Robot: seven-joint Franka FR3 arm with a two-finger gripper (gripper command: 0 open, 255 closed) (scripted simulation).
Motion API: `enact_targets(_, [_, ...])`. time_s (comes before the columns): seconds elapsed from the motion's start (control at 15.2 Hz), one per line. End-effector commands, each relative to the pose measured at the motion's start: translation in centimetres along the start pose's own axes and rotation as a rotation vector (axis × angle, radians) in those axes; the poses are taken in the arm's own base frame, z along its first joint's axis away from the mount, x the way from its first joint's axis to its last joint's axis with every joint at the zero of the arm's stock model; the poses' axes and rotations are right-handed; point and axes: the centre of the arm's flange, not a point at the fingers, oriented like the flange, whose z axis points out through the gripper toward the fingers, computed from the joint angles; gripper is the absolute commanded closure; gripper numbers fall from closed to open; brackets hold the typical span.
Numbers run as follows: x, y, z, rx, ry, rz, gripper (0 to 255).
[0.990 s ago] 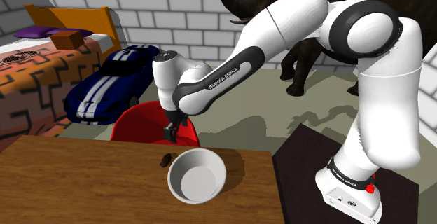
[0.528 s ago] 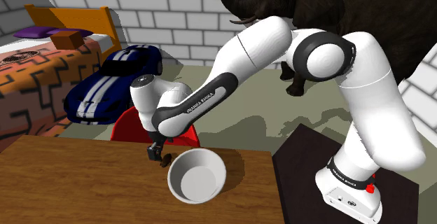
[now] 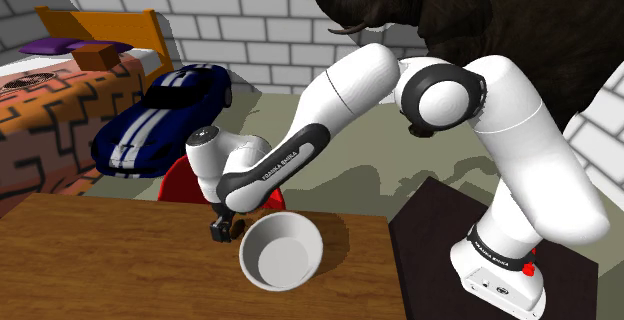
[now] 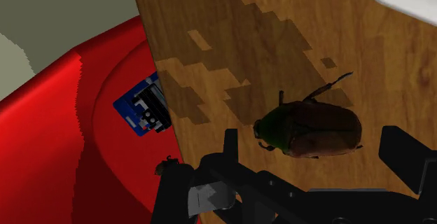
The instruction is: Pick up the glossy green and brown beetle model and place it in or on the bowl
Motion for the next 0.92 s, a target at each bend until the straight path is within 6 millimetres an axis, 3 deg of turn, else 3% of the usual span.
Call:
enact_targets(0.0, [0.00,-0.07,0.81,0.000,0.001,0.000,0])
enact_targets(0.46, [0.01,-0.07,0.81,0.000,0.000,0.000,0])
enact_targets(0.53, [0.01,-0.07,0.81,0.000,0.000,0.000,255])
enact_targets(0.86, [0.01,-0.07,0.81,0.000,0.000,0.000,255])
